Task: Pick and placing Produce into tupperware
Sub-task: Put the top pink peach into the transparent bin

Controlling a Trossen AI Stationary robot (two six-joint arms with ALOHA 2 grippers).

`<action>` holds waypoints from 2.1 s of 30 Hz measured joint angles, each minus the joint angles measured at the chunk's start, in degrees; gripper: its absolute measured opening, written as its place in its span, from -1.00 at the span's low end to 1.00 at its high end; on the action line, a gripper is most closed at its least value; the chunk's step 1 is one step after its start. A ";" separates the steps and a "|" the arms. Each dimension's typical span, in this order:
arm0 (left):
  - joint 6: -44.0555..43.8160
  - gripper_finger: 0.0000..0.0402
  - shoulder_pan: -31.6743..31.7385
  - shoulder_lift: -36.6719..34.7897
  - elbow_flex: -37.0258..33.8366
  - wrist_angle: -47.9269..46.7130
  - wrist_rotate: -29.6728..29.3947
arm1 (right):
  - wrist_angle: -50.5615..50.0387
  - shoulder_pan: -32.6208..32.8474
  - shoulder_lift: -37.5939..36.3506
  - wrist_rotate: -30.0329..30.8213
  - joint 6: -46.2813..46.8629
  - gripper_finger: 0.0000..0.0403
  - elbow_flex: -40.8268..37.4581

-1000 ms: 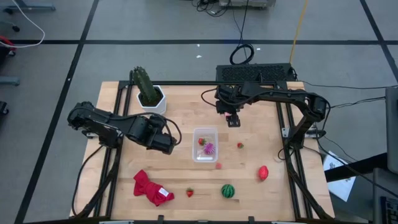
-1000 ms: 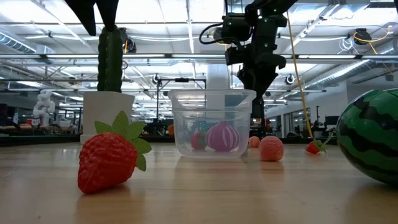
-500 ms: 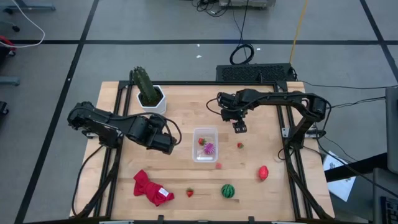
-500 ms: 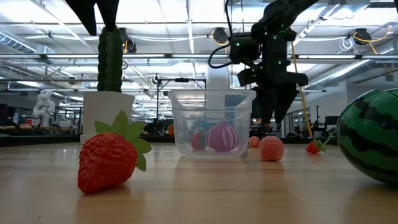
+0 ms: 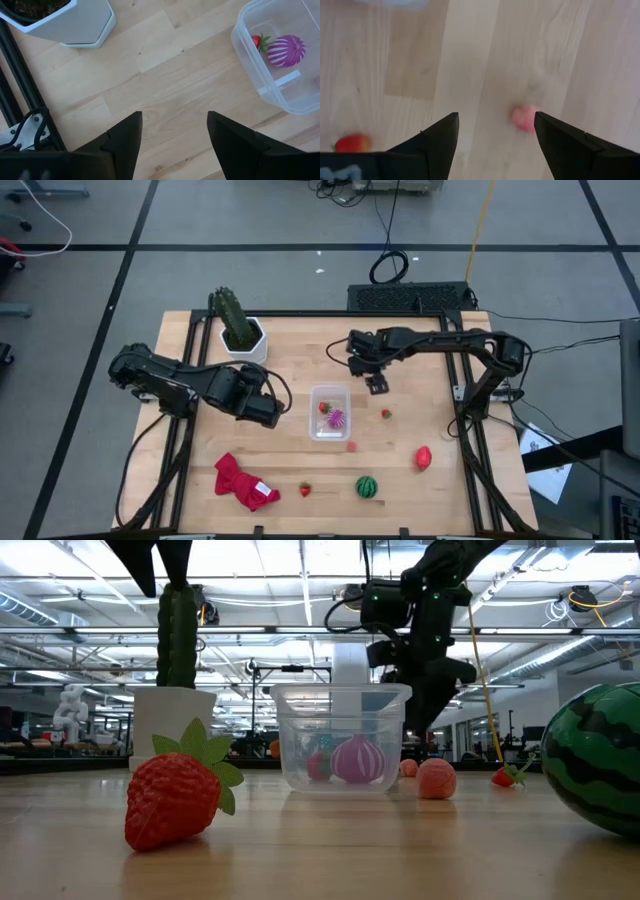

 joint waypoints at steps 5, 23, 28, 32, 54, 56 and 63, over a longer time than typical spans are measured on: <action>-0.01 0.15 0.00 0.00 0.00 0.00 0.00 | 0.78 -0.07 0.00 0.07 -0.03 0.26 0.00; 0.31 0.15 0.00 0.00 0.00 0.04 0.00 | 0.07 -2.26 7.83 1.94 -0.71 0.26 0.00; 0.43 0.14 0.00 0.00 0.00 0.02 0.00 | 0.91 -2.35 7.59 2.91 -2.09 0.26 0.00; 1.09 0.15 0.00 0.00 0.00 0.01 0.00 | -0.17 -2.02 7.13 2.91 -1.71 0.26 1.22; 1.53 0.14 0.13 0.00 0.00 0.00 -0.96 | -2.94 -7.57 6.21 2.99 -2.41 0.26 3.30; 1.53 0.14 0.13 0.00 0.00 0.00 -0.96 | -2.37 -7.75 6.21 2.71 -2.41 0.26 3.30; 1.53 0.14 0.13 0.00 0.00 0.00 -0.96 | -1.00 -8.74 6.21 2.58 -2.01 0.26 1.81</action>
